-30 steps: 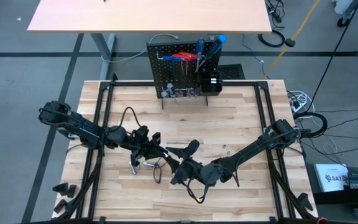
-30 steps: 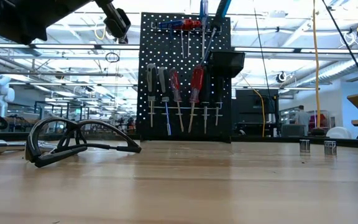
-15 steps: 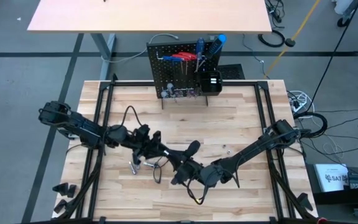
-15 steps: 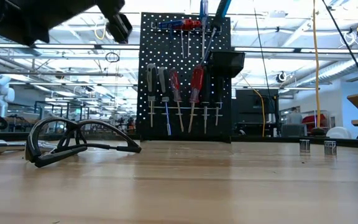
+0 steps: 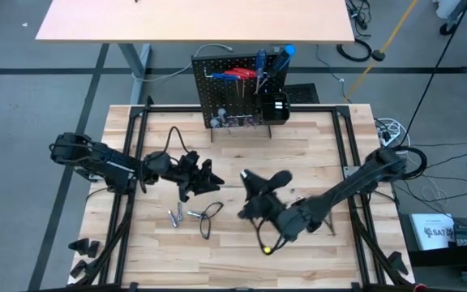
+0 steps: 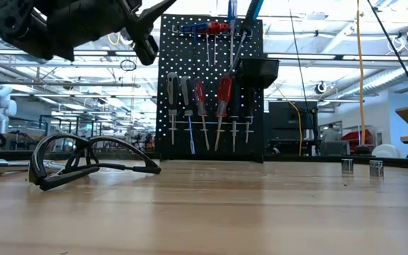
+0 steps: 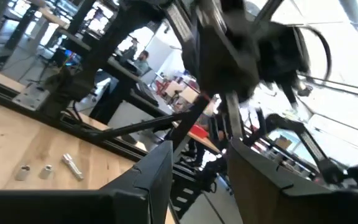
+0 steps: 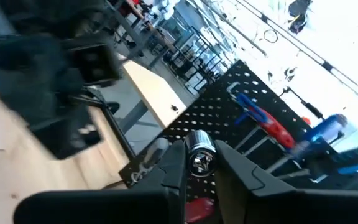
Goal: Hang tools onto peg board
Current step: Put the left socket into the black bin on the peg board
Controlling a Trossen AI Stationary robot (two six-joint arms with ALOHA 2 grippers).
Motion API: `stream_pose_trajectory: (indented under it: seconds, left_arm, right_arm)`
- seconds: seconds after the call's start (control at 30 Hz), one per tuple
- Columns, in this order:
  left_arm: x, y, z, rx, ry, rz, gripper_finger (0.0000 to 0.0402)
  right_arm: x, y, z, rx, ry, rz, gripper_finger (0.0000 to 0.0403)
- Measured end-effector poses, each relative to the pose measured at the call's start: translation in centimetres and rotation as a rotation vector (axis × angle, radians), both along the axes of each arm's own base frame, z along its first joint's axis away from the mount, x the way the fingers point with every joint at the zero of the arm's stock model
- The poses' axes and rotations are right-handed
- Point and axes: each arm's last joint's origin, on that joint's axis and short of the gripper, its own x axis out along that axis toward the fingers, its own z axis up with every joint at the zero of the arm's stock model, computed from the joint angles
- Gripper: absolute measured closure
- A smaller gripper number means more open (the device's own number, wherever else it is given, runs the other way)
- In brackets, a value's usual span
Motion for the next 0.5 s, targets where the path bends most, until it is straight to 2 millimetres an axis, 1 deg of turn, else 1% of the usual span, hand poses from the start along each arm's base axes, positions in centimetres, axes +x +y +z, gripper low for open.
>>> stream_pose_trajectory:
  seconds: [0.07, 0.13, 0.2, 0.27, 0.37, 0.43, 0.5]
  left_arm:
    - [-0.1, -0.2, -0.1, 0.004, 0.001, -0.021, 0.0249]
    - [-0.4, -0.4, -0.4, 0.005, 0.003, -0.037, 0.0249]
    - [-0.9, -0.6, -0.6, 0.005, -0.009, -0.051, 0.0249]
    - [-1.7, -0.7, -0.9, 0.003, -0.032, -0.052, 0.0249]
    - [-3.6, -0.8, -1.3, -0.003, -0.089, -0.031, 0.0249]
    - [-5.1, -0.9, -1.7, -0.008, -0.127, 0.002, 0.0249]
    - [-6.5, -0.9, -2.1, -0.004, -0.155, 0.045, 0.0249]
  right_arm:
    - [-1.1, -1.2, 1.4, 0.024, -0.013, -0.008, 0.0359]
    - [-2.5, -3.1, 2.8, 0.062, -0.033, -0.013, 0.0359]
    - [-4.2, -5.5, 4.2, 0.141, -0.068, 0.019, 0.0359]
    - [-5.9, -8.4, 5.0, 0.272, -0.098, 0.057, 0.0359]
    - [-8.2, -12.7, 5.7, 0.477, -0.13, 0.038, 0.0359]
    - [-9.0, -15.1, 5.7, 0.549, -0.127, -0.009, 0.0359]
    - [-9.2, -16.8, 5.6, 0.597, -0.114, -0.03, 0.0359]
